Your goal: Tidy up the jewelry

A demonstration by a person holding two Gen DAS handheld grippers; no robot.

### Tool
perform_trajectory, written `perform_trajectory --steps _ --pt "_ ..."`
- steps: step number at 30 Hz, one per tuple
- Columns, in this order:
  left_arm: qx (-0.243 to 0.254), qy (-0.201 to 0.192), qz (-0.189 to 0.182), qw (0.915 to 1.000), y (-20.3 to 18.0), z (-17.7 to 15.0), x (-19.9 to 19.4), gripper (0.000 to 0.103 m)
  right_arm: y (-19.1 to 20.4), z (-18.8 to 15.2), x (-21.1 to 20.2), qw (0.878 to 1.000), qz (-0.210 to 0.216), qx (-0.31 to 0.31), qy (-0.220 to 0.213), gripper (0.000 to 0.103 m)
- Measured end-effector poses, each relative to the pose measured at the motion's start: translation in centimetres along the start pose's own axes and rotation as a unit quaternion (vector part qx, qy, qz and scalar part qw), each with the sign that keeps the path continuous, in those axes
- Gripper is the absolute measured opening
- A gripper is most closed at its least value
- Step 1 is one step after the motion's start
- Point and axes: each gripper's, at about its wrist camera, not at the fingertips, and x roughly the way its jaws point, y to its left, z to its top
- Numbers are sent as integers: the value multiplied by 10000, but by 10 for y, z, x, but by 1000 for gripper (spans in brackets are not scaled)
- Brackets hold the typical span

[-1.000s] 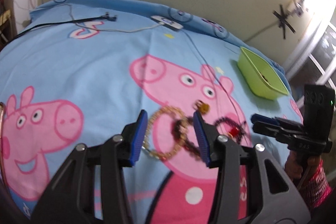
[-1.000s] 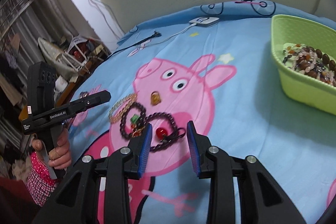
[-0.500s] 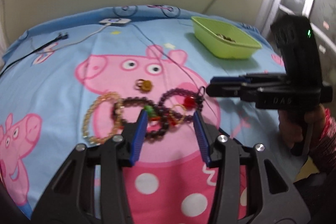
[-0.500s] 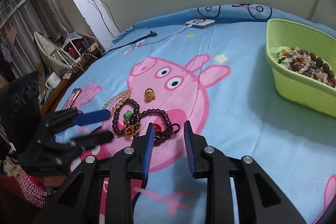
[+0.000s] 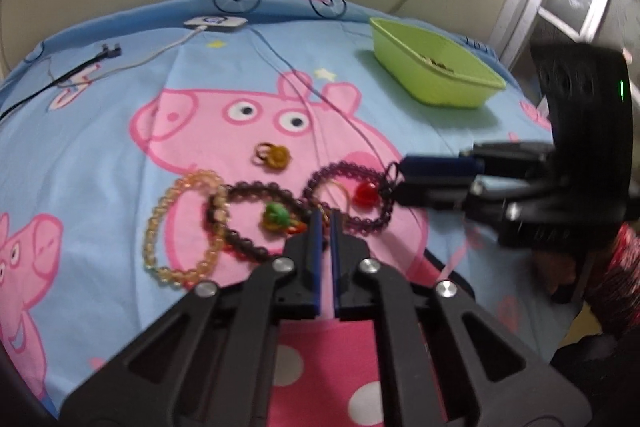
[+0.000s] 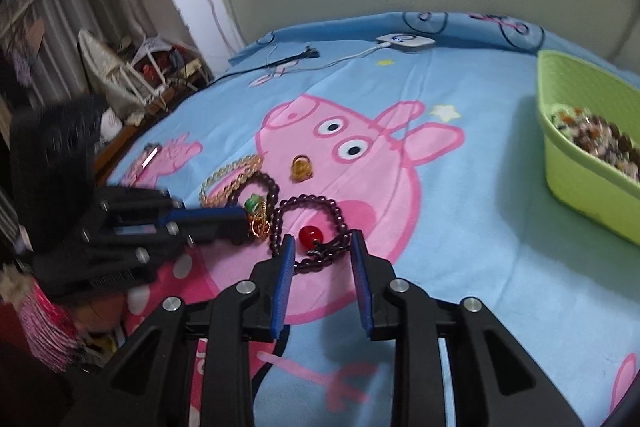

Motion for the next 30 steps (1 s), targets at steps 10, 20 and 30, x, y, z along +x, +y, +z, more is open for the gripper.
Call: perform_trajectory --steps 10,20,30 --pt "-745 -444 -167 9961 35 16 -37 3 -6 2 -5 9992 -371 -16 -123 0" --pt "364 -173 281 9988 -20 4 -13 34 -48 -4 -25 9948 -124 918 -417 0" --pt "933 234 666 9931 -34 1 24 14 -54 -8 -24 9934 10 1052 -453 0"
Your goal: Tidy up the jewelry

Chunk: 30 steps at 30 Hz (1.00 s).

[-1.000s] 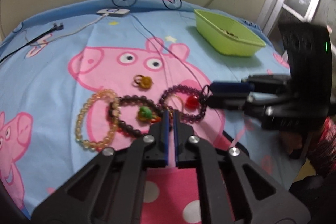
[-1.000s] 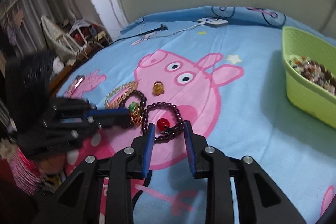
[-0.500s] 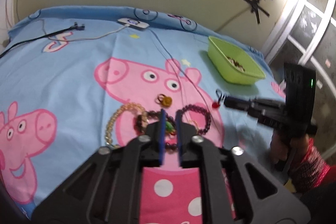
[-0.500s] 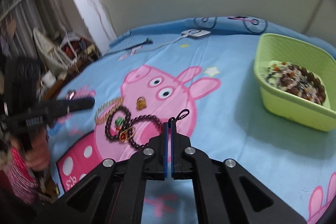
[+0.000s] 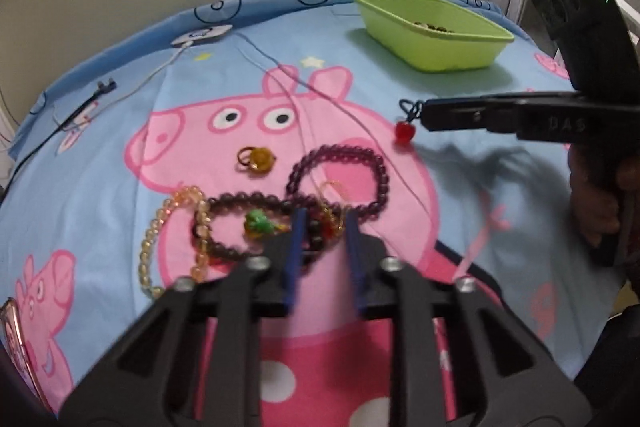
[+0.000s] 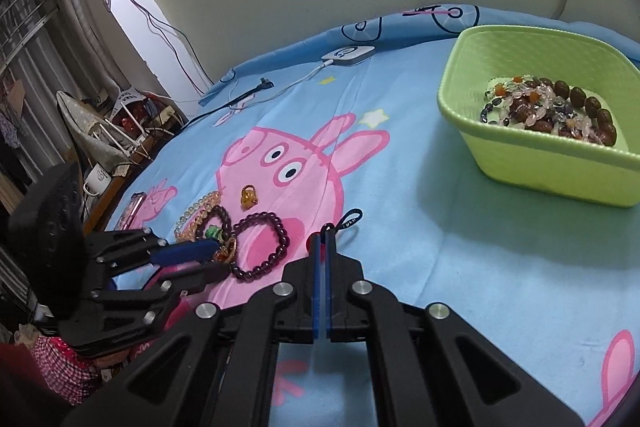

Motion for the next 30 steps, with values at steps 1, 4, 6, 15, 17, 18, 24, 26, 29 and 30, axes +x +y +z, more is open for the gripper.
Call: perform_trajectory --steps 1,4,6,15,17,18,24,26,29,30 --pt "-35 1 -49 10000 1 1 -1 13 -1 0 -1 10000 22 19 -18 0" --pt "-218 -15 -311 9993 7 6 -7 5 -3 1 -5 9998 145 98 -72 0" --pt "-333 -98 -487 9982 9 12 -12 5 -3 3 -10 9995 253 148 -139 0" --pt "-560 -602 -1507 9852 7 78 -19 5 -29 30 -74 9932 216 396 -1071 0" --pt "-464 -687 -1609 9835 -3 96 -15 5 -46 36 -90 9900 10 527 -1310 0" --pt "-417 -714 -1691 9821 -10 109 -11 5 -53 37 -95 9886 -53 593 -1385 0" --pt "-113 -582 -1843 9811 -60 171 29 6 -99 44 -106 9810 -520 921 -1627 0" --pt "-205 -301 -1612 9863 -72 186 54 12 -111 42 -101 9794 -456 1070 -1651 0" --pt "-371 63 -1373 9898 -73 192 79 18 -132 36 -92 9766 -471 1418 -1547 0" --pt "-481 49 -1396 9890 -70 192 79 18 -135 36 -93 9760 -504 1425 -1568 0"
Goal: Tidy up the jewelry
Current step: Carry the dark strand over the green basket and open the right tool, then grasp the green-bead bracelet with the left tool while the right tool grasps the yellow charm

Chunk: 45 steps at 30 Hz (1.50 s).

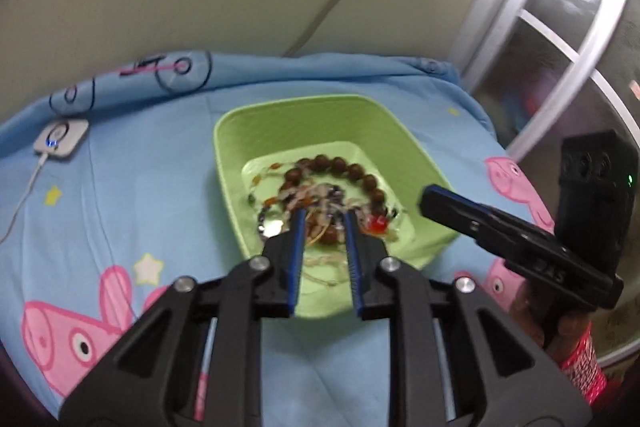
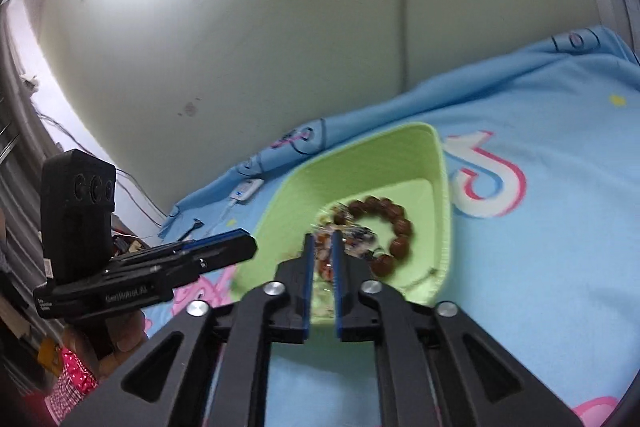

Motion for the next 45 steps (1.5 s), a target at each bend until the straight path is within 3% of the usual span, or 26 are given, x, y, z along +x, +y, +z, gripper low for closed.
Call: perform_trajectory --steps 3,6,10,14,18,24,27,29,31,37,45 --pt "-221 -139 -71 9996 11 -2 -12 18 -5 2 -14 9995 20 21 -309 22" --pt "-394 -441 -28 9982 30 -10 -44 18 -3 2 -23 9984 214 7 -529 23" --pt "-799 -875 330 9924 79 -37 -104 18 6 -2 -25 9976 419 -146 -527 23" --pt "-1310 -1039 967 9812 131 -82 -152 18 29 -11 -11 9967 634 -479 -183 23" --pt "-1570 -827 1436 9736 161 -134 -172 18 64 -30 11 9917 779 -943 401 23" --pt "-1593 -723 1311 9758 163 -170 -172 18 121 -76 50 9741 876 -1612 1320 23" --pt "-1474 -815 1105 9795 153 -180 -171 18 151 -99 64 9617 896 -2015 1631 21" --pt "-1326 -855 1013 9823 144 -185 -169 18 174 -110 73 9525 763 -2364 1760 14" --pt "-940 -805 1013 9871 129 -185 -162 18 190 -116 83 9461 598 -2621 1808 12" --pt "-10 -428 1087 9932 96 -190 -132 18 200 -103 113 9485 662 -2409 1949 12" --pt "133 -98 1367 9905 103 -188 -106 19 207 -102 134 9479 680 -2337 2055 12"
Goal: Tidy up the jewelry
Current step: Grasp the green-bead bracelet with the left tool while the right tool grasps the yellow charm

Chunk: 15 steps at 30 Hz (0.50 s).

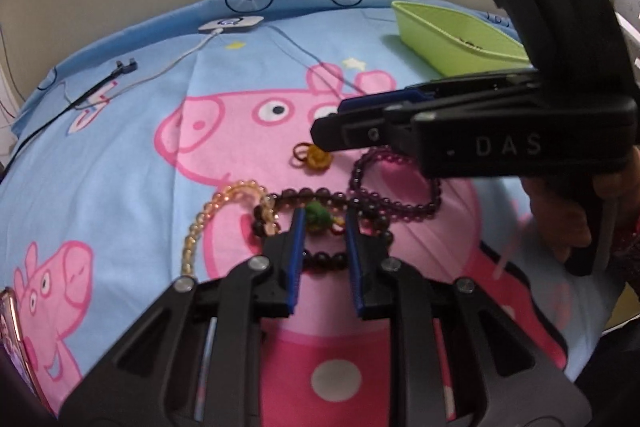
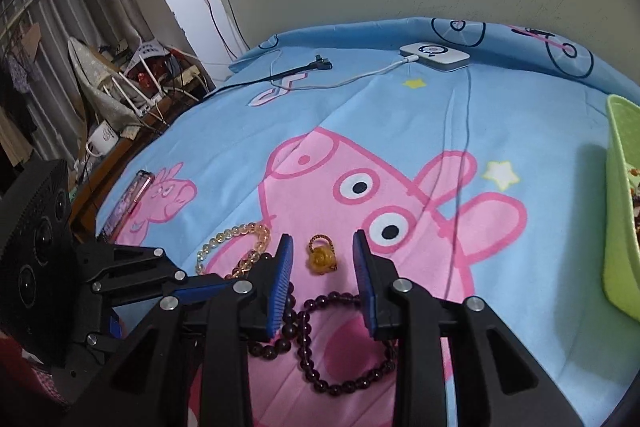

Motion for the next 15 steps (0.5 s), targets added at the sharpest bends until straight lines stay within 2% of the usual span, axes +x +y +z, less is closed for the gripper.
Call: perform_trajectory --steps 4,5,8,9,11,15 --pt "-116 -11 -55 9999 7 -1 -1 18 6 0 8 9995 -180 -216 125 12" --pt "-140 -50 -24 9999 9 -3 -2 13 8 -1 11 9992 -235 -281 158 12" --pt "-203 -82 -29 9998 12 -4 -3 10 14 -3 21 9972 -388 -566 312 12" --pt "-228 -87 -35 9997 13 -4 -4 10 16 -4 21 9964 -419 -651 333 0" --pt "-265 -92 -41 9996 14 -4 -5 10 21 -6 22 9939 -565 -873 369 0" --pt "-376 -83 -165 9991 13 -2 -10 10 13 -9 5 9972 -425 -598 143 0"
